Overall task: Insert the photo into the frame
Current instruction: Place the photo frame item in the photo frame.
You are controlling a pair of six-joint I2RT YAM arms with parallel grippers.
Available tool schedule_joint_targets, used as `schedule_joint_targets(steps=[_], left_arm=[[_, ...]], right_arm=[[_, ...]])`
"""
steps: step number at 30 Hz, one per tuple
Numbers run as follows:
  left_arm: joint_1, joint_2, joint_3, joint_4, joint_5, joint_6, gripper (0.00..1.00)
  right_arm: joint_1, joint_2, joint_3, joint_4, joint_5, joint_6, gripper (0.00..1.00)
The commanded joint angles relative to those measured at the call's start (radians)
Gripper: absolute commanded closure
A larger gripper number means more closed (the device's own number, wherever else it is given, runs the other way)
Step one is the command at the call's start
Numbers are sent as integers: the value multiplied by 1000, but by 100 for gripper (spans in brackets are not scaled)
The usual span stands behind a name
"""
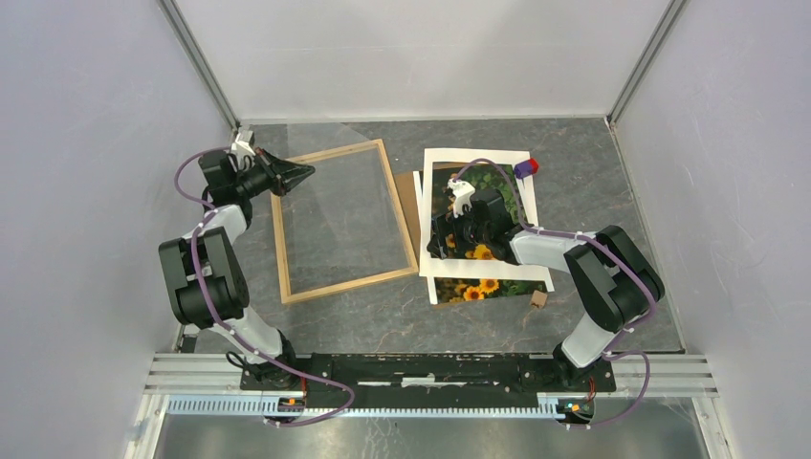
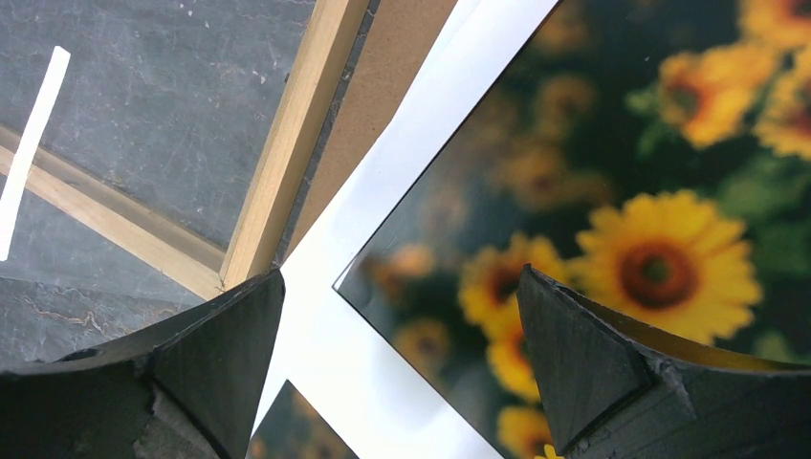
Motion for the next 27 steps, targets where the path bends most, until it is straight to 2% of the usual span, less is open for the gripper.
schedule_joint_targets(steps=[1,17,27], left_arm=[[-3,6,27,52,21,-38,98],[51,95,82,-132,14,57,98],[78,148,88,-177,18,82,98]], right_arm=[[3,5,22,32,-10,4,2],[4,11,23,32,-12,4,2],[3,12,23,35,-15,6,2]])
